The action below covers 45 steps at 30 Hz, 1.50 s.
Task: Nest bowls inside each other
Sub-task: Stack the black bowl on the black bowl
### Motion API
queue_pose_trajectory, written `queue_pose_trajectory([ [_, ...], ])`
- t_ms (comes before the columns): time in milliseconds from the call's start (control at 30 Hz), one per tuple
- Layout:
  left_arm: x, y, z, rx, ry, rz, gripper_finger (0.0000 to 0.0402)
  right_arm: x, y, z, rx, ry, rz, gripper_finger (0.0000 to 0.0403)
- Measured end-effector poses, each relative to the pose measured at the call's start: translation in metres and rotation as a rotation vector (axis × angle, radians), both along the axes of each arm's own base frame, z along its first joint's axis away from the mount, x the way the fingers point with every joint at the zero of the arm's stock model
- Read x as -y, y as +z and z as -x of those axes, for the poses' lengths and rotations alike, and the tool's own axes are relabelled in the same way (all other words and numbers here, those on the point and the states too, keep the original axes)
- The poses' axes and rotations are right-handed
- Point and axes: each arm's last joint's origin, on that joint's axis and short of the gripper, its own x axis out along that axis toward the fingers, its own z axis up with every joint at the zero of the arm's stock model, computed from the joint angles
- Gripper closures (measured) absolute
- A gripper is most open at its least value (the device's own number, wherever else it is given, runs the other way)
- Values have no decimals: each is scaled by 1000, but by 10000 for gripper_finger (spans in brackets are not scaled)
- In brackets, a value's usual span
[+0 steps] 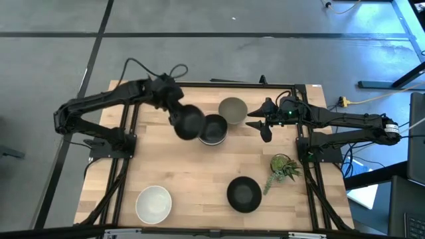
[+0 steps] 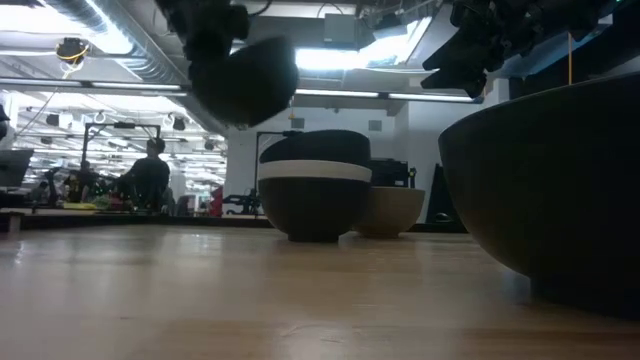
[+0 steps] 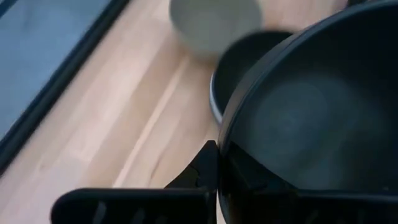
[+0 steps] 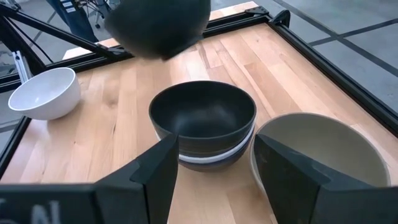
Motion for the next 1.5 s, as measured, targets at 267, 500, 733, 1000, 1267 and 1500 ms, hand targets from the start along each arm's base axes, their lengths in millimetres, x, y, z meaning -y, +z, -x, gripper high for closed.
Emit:
queue_pose_trajectory([
  [267, -16, -5, -26, 95, -63, 98, 400, 0, 0, 0, 0, 1, 3, 192],
  [500, -26, -37, -65, 54, -113, 240, 400, 0, 0, 0, 0, -1, -2, 192],
  [733, -41, -37, -93, -21, -75, 240, 400, 0, 0, 0, 2, -7, -16, 192],
  [1000, -47, -45, -105, -223, -85, 290, 400, 0, -3, 1, -31, -8, -24, 192],
  [1267, -51, -57, -111, -265, -67, 280, 400, 0, -4, 2, -39, -7, -25, 192],
  [1500, -53, -59, -113, -268, -48, 242, 396, 0, -4, 2, -40, -7, -26, 192],
])
